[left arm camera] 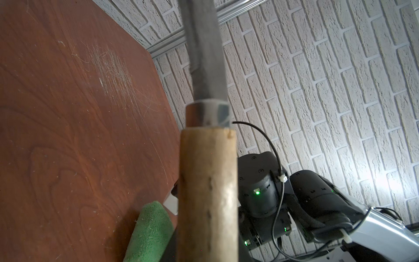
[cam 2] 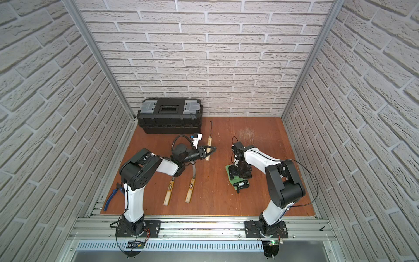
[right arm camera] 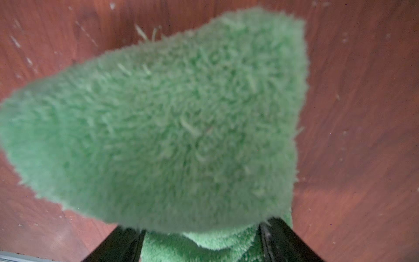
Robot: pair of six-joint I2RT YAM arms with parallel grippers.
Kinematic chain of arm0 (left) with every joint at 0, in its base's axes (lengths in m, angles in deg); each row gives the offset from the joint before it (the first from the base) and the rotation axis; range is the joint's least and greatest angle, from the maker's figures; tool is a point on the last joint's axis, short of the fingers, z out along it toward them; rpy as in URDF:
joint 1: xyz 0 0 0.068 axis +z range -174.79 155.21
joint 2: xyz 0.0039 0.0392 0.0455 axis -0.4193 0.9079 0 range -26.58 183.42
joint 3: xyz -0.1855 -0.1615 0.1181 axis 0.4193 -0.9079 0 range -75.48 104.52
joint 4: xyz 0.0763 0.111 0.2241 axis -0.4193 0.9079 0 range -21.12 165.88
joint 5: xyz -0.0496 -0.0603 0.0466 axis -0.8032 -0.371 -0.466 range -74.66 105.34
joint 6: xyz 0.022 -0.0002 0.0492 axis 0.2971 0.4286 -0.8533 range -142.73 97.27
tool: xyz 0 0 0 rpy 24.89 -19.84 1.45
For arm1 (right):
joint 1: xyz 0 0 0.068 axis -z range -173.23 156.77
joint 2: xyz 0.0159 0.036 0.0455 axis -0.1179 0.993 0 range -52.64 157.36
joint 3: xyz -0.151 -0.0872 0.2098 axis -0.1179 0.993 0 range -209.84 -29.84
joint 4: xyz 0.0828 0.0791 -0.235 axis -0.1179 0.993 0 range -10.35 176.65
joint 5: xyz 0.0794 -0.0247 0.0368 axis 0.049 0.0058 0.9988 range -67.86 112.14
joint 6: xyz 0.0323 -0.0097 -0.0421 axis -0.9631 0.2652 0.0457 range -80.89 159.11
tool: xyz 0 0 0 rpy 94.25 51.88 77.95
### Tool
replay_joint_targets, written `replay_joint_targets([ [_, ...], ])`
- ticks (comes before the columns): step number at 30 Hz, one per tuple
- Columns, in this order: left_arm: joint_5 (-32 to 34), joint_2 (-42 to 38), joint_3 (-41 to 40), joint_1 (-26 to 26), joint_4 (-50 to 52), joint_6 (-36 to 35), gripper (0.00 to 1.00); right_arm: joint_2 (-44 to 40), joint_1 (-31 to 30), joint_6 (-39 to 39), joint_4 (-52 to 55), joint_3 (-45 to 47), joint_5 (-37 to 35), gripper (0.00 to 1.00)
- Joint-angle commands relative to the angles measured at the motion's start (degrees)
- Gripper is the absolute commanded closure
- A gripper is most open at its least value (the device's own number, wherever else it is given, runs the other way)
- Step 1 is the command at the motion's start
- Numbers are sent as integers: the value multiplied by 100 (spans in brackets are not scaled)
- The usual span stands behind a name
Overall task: Wipe small sickles with rags
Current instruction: Pick up the rag from the center of the board.
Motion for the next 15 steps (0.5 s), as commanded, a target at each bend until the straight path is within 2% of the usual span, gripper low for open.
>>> replay_joint_targets([
  [1,-60,-181,-49,63,-559,-82,100,173,-10,8,-131,-63,-115,23],
  [5,-60,-216,-74,85,-556,-99,100,363,-9,4,-85,-72,-251,27],
  [7,-69,-220,-74,101,-559,-99,100,461,-10,31,-44,-81,-257,36],
  [11,-71,-211,-98,106,-556,-116,100,564,-10,71,-14,-47,-292,64],
  [15,-69,-182,-106,111,-558,-126,100,490,-6,105,-54,29,-262,80],
])
